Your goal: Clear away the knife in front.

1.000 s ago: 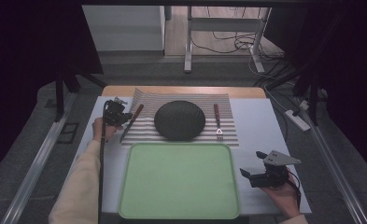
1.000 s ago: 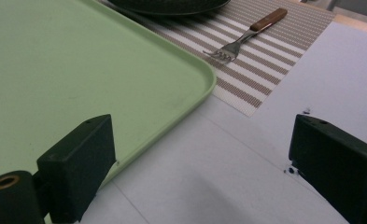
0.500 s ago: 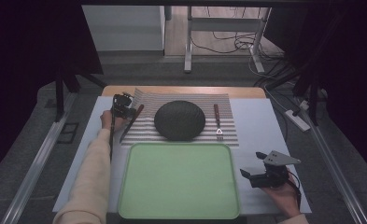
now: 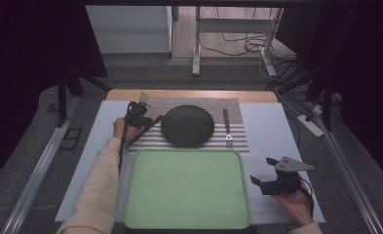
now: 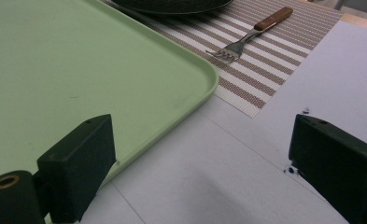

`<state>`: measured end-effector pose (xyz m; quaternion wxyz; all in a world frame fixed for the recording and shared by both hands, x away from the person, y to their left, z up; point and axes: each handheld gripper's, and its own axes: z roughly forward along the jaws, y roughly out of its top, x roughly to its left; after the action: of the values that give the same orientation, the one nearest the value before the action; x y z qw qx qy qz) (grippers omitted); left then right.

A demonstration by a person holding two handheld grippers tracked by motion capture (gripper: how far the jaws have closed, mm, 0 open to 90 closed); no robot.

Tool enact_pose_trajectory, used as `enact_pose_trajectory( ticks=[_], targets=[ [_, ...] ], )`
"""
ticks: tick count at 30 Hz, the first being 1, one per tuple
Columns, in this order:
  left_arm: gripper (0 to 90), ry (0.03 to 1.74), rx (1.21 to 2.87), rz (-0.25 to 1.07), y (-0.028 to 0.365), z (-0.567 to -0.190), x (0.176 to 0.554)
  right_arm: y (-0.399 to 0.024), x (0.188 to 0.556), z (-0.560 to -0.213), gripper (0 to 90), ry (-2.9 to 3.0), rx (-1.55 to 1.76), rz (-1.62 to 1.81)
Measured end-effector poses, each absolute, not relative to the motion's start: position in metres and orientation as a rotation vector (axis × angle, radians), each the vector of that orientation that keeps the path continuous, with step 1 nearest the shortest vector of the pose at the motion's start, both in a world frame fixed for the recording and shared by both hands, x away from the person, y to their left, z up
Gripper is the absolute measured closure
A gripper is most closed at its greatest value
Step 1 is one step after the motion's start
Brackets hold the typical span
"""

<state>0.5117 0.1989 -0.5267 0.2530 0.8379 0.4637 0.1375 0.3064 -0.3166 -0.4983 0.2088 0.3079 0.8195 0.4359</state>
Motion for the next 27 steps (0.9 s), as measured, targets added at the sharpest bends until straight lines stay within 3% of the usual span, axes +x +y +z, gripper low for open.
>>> enact_pose_trajectory(
  ticks=[4,10,14,15,22,27],
  targets=[
    [85.7,1.257,2.273,0.378,0.199,-0.524,0.511,-0.317,0.306,-0.498,7.3,2.281,0.858,1.205],
    [47.5,1.238,2.242,0.4,0.211,-0.499,0.501,-0.317,0.305,-0.499,7.3,2.282,0.858,1.197],
    [38.9,1.224,2.241,0.361,0.215,-0.488,0.495,-0.317,0.305,-0.499,7.3,2.285,0.858,1.198],
    [32.2,1.216,2.262,0.346,0.216,-0.482,0.49,-0.317,0.305,-0.499,7.3,2.284,0.857,1.195],
    [22.3,1.205,2.312,0.302,0.213,-0.476,0.484,-0.315,0.305,-0.499,7.4,2.289,0.851,1.192],
    [20.1,1.199,2.389,0.294,0.205,-0.482,0.488,-0.315,0.306,-0.499,7.4,2.297,0.855,1.19]
  ],
)
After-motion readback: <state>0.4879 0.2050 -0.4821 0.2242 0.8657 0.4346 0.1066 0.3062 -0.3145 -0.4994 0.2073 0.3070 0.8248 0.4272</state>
